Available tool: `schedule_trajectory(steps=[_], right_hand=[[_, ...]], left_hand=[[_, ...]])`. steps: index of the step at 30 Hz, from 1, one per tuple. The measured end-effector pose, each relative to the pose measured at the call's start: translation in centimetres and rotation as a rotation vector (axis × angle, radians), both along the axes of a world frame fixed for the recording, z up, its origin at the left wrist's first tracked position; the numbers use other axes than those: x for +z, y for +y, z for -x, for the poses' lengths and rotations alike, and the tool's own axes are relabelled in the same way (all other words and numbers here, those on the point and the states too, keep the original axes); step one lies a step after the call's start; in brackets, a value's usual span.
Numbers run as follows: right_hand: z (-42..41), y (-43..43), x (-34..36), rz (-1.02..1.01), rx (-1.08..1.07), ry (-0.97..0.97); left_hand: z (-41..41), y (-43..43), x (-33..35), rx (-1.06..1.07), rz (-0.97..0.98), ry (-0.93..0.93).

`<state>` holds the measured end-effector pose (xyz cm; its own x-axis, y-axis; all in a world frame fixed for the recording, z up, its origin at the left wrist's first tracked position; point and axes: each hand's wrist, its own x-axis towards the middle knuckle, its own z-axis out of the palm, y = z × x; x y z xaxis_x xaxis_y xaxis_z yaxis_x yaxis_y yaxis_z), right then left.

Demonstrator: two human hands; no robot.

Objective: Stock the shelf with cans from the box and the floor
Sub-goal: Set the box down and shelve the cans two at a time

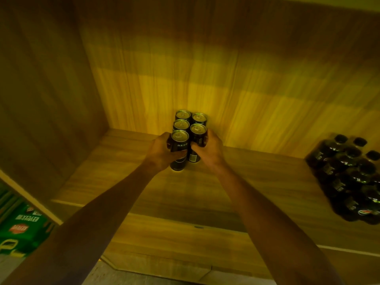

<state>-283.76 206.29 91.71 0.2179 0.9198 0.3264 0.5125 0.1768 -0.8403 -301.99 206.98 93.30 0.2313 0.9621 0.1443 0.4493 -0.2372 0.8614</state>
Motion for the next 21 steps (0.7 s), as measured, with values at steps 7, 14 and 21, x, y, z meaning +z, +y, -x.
schedule_trajectory(steps=[7,14,21], right_hand=[[-0.3,0.5,-0.2,-0.018,-0.023,-0.043],[-0.1,0.5,-0.2,-0.014,-0.052,-0.063],[-0.1,-0.7,1.0,0.112,-0.020,-0.111]], left_hand=[[0.0,0.0,0.3,-0.010,-0.010,0.020],[0.0,-0.2,0.5,0.001,-0.009,0.045],[0.5,-1.0,0.9,0.024,0.017,0.164]])
